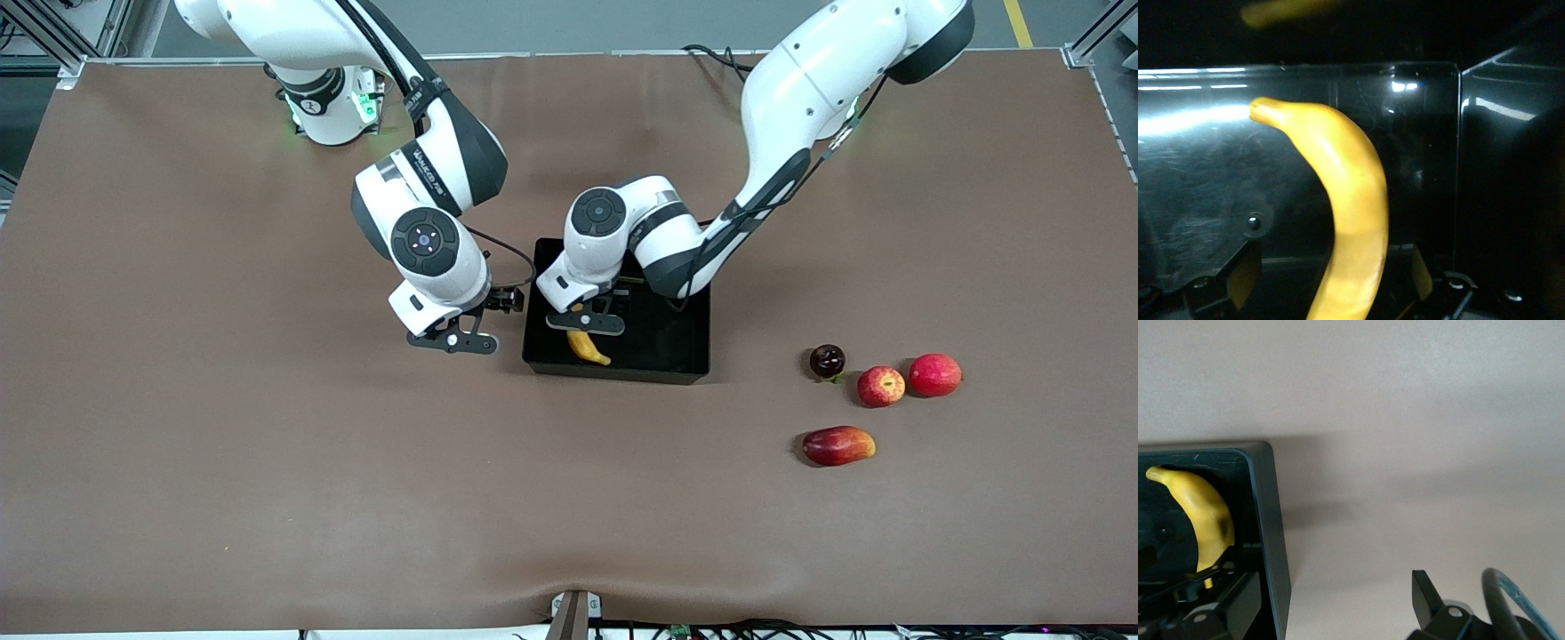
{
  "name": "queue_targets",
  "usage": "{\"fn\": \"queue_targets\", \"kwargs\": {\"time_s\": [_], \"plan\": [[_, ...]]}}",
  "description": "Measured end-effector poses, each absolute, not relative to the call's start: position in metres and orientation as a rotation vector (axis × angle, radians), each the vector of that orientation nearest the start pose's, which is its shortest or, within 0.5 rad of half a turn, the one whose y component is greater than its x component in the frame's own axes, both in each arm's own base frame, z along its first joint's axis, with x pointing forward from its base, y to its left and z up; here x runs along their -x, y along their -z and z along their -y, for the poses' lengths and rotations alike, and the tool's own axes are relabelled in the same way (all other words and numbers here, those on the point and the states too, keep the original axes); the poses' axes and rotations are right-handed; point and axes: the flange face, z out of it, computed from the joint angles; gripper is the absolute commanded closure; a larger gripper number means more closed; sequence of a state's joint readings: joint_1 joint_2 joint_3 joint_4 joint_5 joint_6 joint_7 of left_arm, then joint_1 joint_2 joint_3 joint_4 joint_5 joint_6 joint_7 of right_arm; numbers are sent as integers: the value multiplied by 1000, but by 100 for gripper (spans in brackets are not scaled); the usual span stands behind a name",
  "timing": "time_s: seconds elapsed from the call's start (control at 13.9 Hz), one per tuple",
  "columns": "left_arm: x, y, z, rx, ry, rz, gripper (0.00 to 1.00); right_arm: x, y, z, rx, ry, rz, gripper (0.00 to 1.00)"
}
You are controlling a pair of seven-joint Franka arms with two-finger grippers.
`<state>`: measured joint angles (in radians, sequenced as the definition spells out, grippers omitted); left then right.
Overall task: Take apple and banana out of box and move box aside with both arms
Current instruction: 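Reach the left gripper to the banana while the right gripper grips the tray, then grasp the yellow banana with the left gripper and lift it out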
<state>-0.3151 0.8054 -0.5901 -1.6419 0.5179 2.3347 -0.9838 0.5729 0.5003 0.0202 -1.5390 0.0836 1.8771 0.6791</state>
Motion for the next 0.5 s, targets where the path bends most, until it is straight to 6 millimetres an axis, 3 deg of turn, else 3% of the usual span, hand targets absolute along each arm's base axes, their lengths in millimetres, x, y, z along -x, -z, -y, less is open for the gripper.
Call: {"fn": "queue_targets", "kwargs": {"time_s": [0.36, 0.5], "plan": [[-468, -185, 502, 3220, -23, -190, 22, -555, -351, -381, 3150, -290, -186, 0], [-466, -181, 503, 3219, -34, -179, 38, -555, -351, -380, 3150, -290, -186, 0]]}}
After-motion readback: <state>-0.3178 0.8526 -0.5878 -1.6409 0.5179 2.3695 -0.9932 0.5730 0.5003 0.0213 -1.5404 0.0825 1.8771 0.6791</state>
